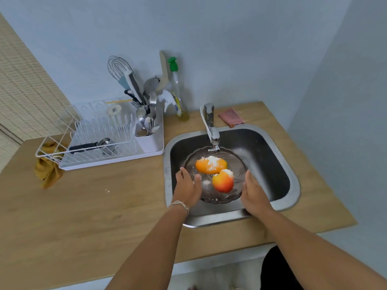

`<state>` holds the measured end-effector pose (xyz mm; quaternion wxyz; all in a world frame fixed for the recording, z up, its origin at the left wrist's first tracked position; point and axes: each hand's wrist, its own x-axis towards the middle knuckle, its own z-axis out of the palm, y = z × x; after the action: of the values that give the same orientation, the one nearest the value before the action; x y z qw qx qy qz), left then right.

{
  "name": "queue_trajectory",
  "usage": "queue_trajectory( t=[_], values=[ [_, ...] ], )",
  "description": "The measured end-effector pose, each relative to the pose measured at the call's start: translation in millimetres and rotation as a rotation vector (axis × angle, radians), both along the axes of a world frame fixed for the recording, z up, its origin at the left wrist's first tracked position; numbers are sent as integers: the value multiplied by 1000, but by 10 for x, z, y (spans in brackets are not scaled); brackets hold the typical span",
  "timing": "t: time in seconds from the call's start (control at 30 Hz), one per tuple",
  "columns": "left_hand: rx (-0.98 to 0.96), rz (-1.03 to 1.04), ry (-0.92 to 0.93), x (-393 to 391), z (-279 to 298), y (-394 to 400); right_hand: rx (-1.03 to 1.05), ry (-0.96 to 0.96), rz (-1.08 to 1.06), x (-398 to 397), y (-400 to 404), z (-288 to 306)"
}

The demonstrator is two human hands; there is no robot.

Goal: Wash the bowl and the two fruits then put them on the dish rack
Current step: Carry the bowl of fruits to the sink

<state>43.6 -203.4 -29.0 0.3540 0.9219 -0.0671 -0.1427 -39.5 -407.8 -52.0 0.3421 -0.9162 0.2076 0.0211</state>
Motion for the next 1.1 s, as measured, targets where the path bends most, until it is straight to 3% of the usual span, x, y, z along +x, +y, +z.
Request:
queue_trajectory(
  t=[0.27, 0.53, 0.87, 1.03, 1.1],
  values=[
    [16, -100, 126, 260, -356, -24, -40, 250, -89, 320, -23, -117],
    [155, -99, 191, 315, -614, -71, 14, 234, -121, 494, -56, -285],
    [155, -56, 306, 360, -810, -131, 7, 398, -86, 569, -98, -422],
    [275, -68, 280, 359, -993, -197, 93, 365, -150, 648, -85, -566],
    [312, -83, 230, 402, -1017, -216, 20, 361, -176, 693, -57, -641]
  ],
)
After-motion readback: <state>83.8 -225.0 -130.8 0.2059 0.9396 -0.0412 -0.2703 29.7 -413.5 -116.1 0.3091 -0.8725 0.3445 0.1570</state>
